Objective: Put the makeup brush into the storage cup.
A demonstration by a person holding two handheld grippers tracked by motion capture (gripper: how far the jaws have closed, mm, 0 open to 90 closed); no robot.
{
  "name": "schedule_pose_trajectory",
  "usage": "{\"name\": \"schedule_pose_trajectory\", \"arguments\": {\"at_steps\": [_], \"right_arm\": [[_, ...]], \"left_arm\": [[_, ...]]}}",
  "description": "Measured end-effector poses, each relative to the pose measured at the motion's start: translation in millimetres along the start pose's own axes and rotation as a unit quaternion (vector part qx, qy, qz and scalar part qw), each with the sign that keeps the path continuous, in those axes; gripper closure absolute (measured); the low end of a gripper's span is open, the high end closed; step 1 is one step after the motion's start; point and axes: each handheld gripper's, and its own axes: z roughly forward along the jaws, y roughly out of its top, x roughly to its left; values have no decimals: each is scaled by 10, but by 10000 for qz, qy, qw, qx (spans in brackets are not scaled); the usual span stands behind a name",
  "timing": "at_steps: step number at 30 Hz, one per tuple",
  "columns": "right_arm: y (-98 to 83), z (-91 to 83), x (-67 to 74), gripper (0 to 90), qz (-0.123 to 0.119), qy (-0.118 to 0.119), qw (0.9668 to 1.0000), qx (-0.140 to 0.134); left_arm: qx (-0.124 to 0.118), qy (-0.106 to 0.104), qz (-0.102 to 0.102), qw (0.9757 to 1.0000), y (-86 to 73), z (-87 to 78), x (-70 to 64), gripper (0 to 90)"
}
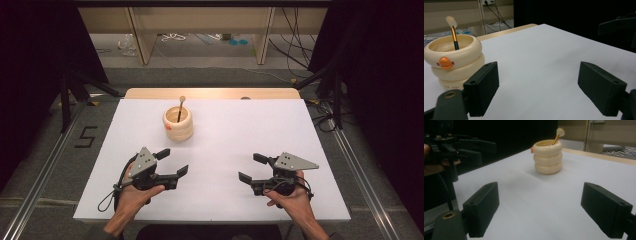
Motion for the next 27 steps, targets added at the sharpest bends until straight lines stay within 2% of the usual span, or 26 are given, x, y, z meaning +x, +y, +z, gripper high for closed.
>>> {"name": "schedule_pose_trajectory", "arguments": {"at_steps": [7,12,14,15,20,22,24,27], "right_arm": [[-5,11,-7,158,19,9,9998,-198],[-3,7,-7,158,-1,2,9999,-164],[-3,6,-8,158,2,3,9998,-176],[-4,5,-7,158,13,1,9999,-169],[-7,9,-7,158,26,0,9998,-194],[-7,9,-6,158,31,1,9998,-192],[-6,5,-8,158,19,-1,9999,-171],[-3,-3,-8,158,8,-14,10000,-89]], "left_arm": [[59,-50,34,10000,-50,-33,-61,170],[134,-20,69,9999,-83,-38,-47,170],[129,7,-7,9999,-92,-39,-59,170],[134,10,58,9999,-88,-45,-58,170],[136,-18,59,9999,-98,-51,-76,170],[143,-8,-21,9999,-110,-46,-90,170],[159,-20,53,9999,-111,-45,-82,170],[125,3,46,9999,-106,-51,-65,170]]}}
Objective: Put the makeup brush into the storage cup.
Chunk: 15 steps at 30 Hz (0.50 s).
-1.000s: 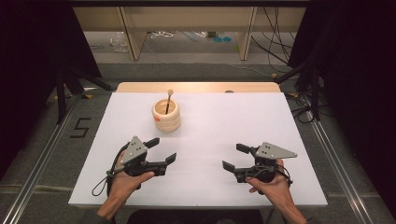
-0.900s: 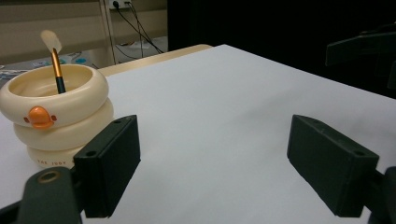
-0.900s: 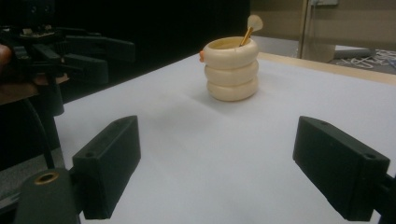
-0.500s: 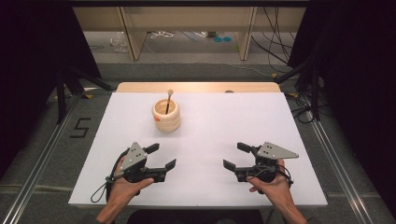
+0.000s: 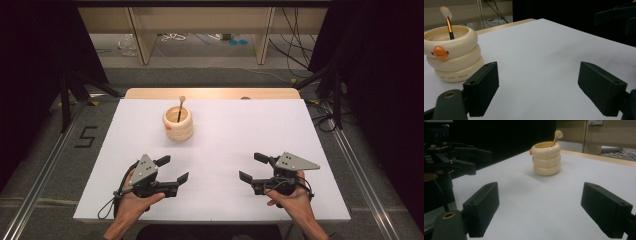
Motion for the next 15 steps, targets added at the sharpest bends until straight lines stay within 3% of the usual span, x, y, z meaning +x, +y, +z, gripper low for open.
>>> {"name": "schedule_pose_trajectory", "arguments": {"at_steps": [1,15], "right_arm": [[-1,1,0,158,4,6,10000,3],[-4,2,-1,158,-1,5,10000,5]], "left_arm": [[-39,1,-65,10000,-4,2,3,170],[15,13,-39,10000,-8,1,15,169]]}}
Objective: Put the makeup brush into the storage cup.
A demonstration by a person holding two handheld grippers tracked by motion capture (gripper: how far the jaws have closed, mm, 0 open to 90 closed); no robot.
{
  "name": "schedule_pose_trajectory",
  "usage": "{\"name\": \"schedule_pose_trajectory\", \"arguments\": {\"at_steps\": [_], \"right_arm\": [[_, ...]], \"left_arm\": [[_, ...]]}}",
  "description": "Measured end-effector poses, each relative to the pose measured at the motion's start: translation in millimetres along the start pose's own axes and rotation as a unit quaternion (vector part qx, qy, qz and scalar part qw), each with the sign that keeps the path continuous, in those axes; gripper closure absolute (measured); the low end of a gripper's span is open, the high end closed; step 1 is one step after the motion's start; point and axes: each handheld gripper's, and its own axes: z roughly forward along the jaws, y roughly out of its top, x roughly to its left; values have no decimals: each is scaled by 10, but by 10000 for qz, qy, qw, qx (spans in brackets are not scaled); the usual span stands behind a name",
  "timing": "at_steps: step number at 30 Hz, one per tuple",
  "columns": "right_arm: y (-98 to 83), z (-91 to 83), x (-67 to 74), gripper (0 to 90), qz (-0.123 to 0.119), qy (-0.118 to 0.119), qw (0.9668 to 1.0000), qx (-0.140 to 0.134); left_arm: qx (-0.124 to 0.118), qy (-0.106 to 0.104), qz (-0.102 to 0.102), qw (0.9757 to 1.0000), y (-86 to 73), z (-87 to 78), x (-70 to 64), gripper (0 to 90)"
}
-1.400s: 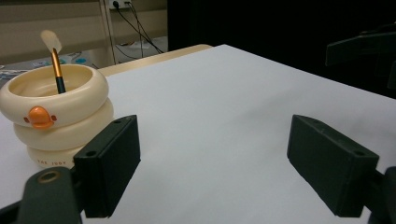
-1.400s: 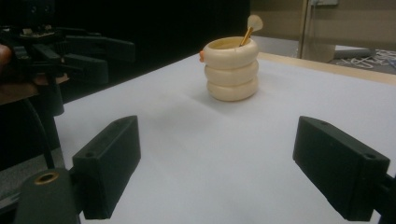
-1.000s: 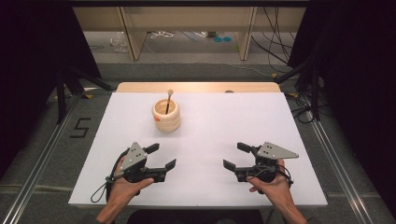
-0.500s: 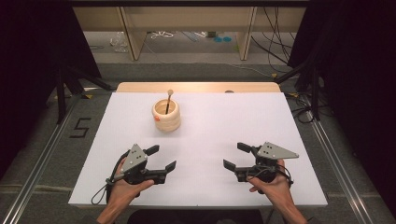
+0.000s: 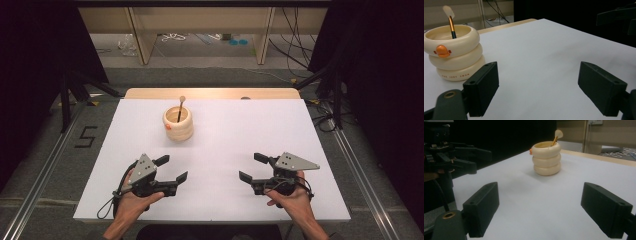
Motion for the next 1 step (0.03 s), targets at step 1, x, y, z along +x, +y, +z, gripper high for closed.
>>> {"name": "schedule_pose_trajectory", "arguments": {"at_steps": [1], "right_arm": [[1,-2,-1,158,7,-3,10000,3]], "left_arm": [[-1,11,2,10000,0,0,2,168]]}}
